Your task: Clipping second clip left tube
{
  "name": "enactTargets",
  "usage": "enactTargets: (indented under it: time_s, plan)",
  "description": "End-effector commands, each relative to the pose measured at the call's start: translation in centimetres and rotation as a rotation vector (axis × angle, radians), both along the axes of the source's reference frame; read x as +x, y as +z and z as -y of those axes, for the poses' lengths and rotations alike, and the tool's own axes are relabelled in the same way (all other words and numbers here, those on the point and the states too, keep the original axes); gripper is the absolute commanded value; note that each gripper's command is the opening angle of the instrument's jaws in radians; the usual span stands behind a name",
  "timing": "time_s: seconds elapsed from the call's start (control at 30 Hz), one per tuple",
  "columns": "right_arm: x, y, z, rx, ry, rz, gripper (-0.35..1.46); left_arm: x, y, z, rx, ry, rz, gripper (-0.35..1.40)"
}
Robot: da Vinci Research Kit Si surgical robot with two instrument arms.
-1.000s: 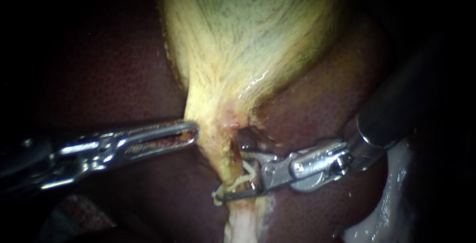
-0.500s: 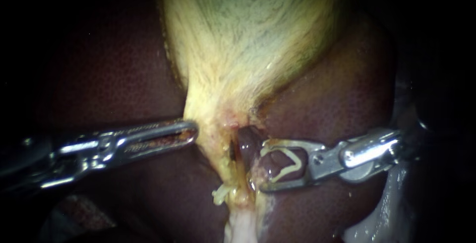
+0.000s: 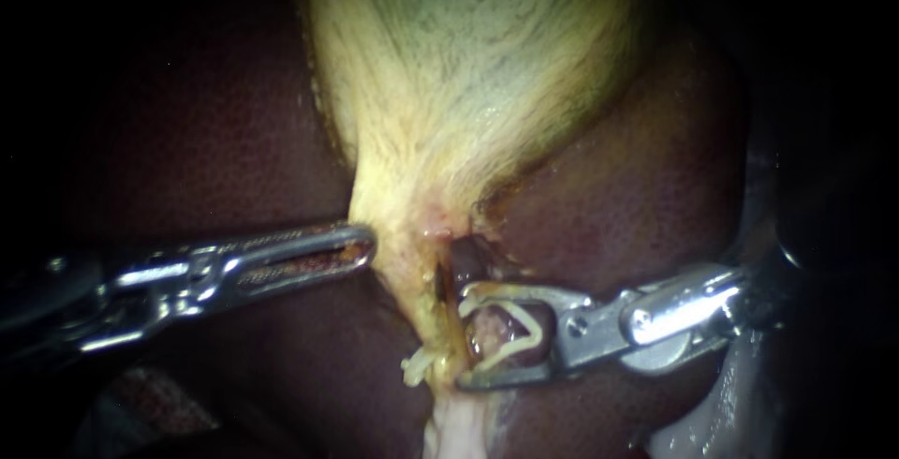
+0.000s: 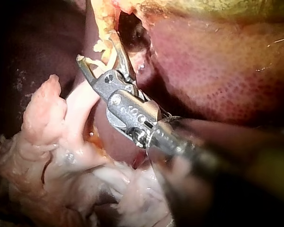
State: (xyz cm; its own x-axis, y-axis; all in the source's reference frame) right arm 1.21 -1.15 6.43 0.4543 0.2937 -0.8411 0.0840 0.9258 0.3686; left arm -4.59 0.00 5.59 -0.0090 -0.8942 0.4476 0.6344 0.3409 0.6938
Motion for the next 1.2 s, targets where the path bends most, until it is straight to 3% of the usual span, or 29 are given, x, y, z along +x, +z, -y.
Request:
enactTargets:
  time_s: [0.03, 0.43, 0.67, 1.03, 1.2]
  plan:
    - [0.03, 0.02, 0.01, 0.002, -0.005, -0.001, 0.59, 0.00, 0.00, 0.00, 0.000, 0.000, 0.000, -0.35]
    - [0.23, 0.46, 0.06, -0.006, -0.019, -0.006, 0.60, -0.01, -0.01, 0.00, 0.000, -0.001, 0.000, -0.35]
    - [0.10, 0.70, 0.02, -0.014, -0.060, 0.057, 0.60, -0.01, -0.04, 0.02, 0.000, -0.001, -0.001, -0.35]
    - [0.31, 0.87, 0.16, -0.001, -0.047, 0.067, 0.59, -0.06, -0.08, 0.02, 0.000, -0.004, -0.002, -0.35]
    - [0.46, 0.90, 0.25, 0.007, -0.061, 0.064, 0.58, -0.08, -0.07, 0.01, 0.000, -0.005, -0.003, -0.35]
